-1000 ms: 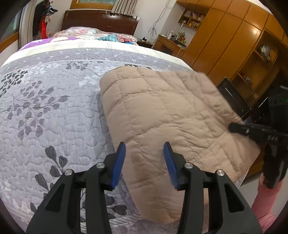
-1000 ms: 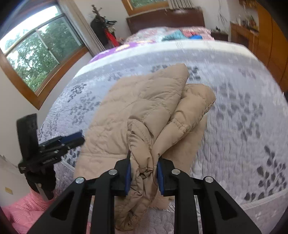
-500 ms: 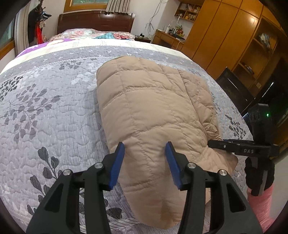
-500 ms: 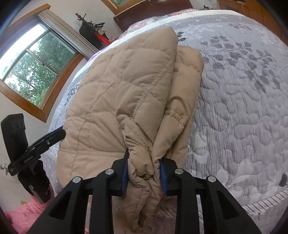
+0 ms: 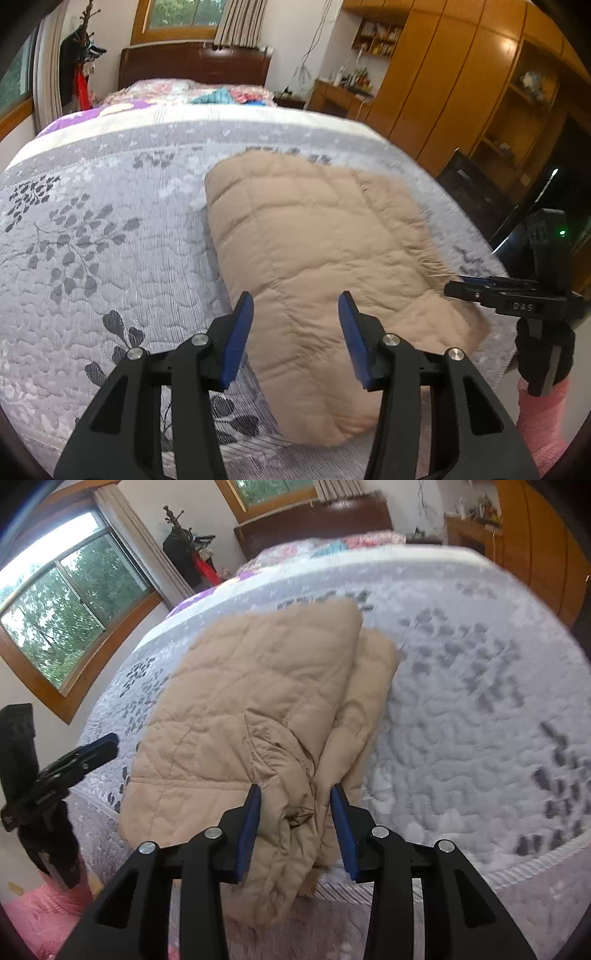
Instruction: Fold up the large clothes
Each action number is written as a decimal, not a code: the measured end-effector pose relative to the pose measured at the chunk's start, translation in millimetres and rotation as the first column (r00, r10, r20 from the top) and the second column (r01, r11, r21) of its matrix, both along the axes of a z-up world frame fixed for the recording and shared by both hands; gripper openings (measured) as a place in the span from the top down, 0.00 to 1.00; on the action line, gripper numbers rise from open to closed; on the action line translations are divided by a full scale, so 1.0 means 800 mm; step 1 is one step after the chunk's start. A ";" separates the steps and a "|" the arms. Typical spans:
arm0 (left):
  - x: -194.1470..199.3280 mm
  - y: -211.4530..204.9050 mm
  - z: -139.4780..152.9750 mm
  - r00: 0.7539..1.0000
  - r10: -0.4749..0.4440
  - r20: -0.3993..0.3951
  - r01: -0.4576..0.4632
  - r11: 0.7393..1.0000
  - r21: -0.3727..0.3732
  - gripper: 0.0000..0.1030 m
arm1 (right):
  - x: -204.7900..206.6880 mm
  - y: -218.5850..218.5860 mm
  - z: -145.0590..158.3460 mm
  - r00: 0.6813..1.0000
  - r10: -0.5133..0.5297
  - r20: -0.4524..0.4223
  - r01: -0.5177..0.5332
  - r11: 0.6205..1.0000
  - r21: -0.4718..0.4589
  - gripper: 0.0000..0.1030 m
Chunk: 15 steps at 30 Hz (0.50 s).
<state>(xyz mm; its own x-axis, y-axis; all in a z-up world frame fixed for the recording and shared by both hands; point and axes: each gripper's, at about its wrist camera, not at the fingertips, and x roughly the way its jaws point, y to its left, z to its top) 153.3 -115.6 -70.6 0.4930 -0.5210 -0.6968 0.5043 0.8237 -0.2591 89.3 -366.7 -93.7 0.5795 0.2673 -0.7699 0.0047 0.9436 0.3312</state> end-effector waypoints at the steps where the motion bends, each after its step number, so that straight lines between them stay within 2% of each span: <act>1: -0.006 0.003 0.006 1.000 -0.018 -0.002 0.018 1.000 -0.025 0.58 | -0.007 0.002 0.007 1.000 0.001 0.017 -0.001 1.000 -0.015 0.62; 3: -0.014 0.003 0.011 0.998 -0.052 -0.021 0.050 0.997 -0.063 0.68 | -0.019 0.009 0.022 0.998 0.026 0.053 -0.025 0.999 -0.025 0.62; 6: -0.026 -0.006 0.014 0.994 -0.104 -0.035 0.099 0.989 -0.108 0.72 | -0.028 0.029 0.034 0.994 0.075 0.084 -0.072 0.997 -0.034 0.64; 9: -0.031 -0.021 0.004 0.994 -0.109 -0.018 0.108 0.992 -0.073 0.76 | -0.031 0.047 0.026 0.992 0.113 0.063 -0.111 0.993 -0.034 0.69; 13: -0.025 -0.032 -0.026 0.989 -0.125 -0.077 0.122 0.992 -0.039 0.79 | -0.019 0.053 0.005 0.993 0.115 0.029 -0.115 0.993 -0.024 0.70; 15: -0.023 -0.030 -0.035 0.989 -0.126 -0.080 0.124 0.992 -0.025 0.81 | -0.021 0.052 -0.004 0.993 0.113 0.023 -0.112 0.993 -0.021 0.70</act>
